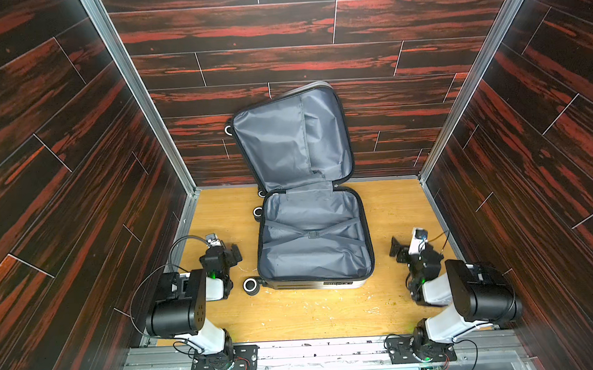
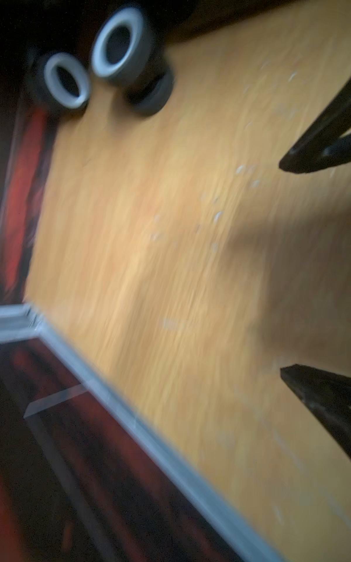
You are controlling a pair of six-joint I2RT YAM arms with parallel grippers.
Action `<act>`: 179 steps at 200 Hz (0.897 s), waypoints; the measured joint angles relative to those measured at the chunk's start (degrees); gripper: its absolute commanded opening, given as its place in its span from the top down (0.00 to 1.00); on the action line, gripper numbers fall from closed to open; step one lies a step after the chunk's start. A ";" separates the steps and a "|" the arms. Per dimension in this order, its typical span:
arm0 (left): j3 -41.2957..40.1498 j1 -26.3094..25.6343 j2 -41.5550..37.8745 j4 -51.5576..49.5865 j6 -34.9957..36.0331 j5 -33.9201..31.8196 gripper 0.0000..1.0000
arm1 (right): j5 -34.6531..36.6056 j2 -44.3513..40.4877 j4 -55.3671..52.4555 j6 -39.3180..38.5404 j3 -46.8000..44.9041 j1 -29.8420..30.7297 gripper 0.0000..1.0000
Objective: Open the suitcase zippers
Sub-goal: Reset both arms
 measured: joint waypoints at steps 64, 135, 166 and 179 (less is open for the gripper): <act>3.10 -0.33 -0.76 -0.76 1.46 2.05 0.00 | -2.38 -0.57 -4.92 0.83 5.20 -0.24 0.02; 3.10 -0.37 -0.85 -1.84 1.73 2.14 0.00 | -2.75 -0.57 -6.05 0.83 5.22 -0.24 0.02; 3.13 -0.37 -0.87 -2.21 1.86 2.14 0.00 | -2.78 -0.57 -6.05 0.83 5.22 -0.24 0.02; 3.21 -0.37 -0.85 -2.73 1.86 2.19 0.00 | -2.78 -0.57 -6.05 0.83 5.20 -0.24 0.02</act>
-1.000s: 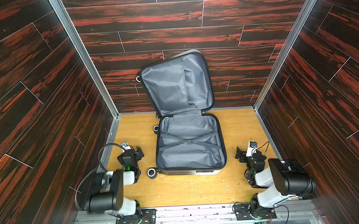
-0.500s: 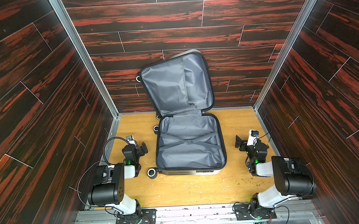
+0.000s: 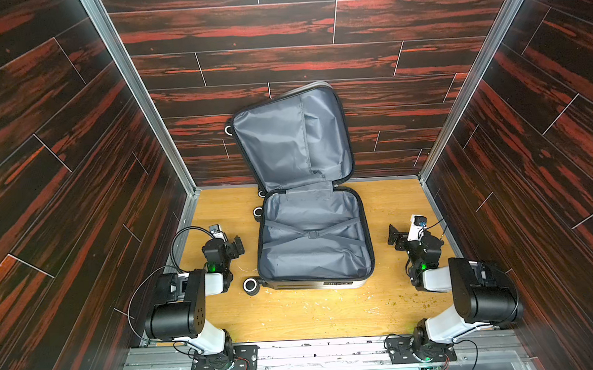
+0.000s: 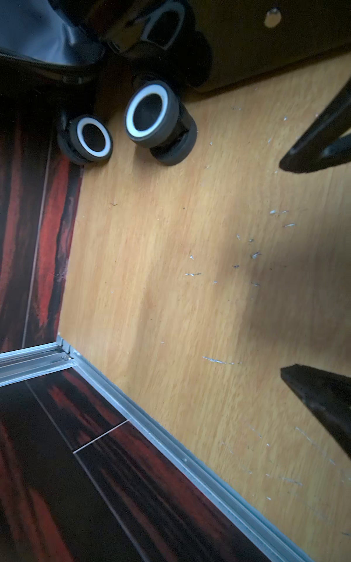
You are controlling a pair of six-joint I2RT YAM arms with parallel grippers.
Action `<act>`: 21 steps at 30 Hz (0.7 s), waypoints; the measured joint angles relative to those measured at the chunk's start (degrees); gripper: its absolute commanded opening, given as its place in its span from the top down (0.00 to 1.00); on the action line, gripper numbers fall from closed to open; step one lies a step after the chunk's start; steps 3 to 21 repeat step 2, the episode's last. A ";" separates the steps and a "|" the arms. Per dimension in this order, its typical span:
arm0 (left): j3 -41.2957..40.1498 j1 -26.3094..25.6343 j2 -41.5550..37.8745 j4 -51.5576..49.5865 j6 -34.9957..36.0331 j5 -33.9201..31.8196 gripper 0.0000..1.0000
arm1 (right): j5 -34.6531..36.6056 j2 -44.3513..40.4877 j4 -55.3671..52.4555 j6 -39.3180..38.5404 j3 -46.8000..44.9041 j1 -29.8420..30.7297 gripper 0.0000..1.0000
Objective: Open the suitcase zippers
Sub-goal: Reset both arms
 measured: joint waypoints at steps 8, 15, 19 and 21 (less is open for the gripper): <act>0.00 0.00 -0.02 0.02 0.00 0.04 0.00 | 0.00 0.00 0.00 0.00 0.00 0.00 0.02; 0.00 0.00 -0.02 0.02 0.00 0.04 0.00 | 0.00 0.00 0.00 0.00 0.00 0.00 0.02; 0.00 0.00 -0.02 0.02 0.00 0.04 0.00 | 0.00 0.00 0.00 0.00 0.00 0.00 0.02; 0.00 0.00 -0.02 0.02 0.00 0.04 0.00 | 0.00 0.00 0.00 0.00 0.00 0.00 0.02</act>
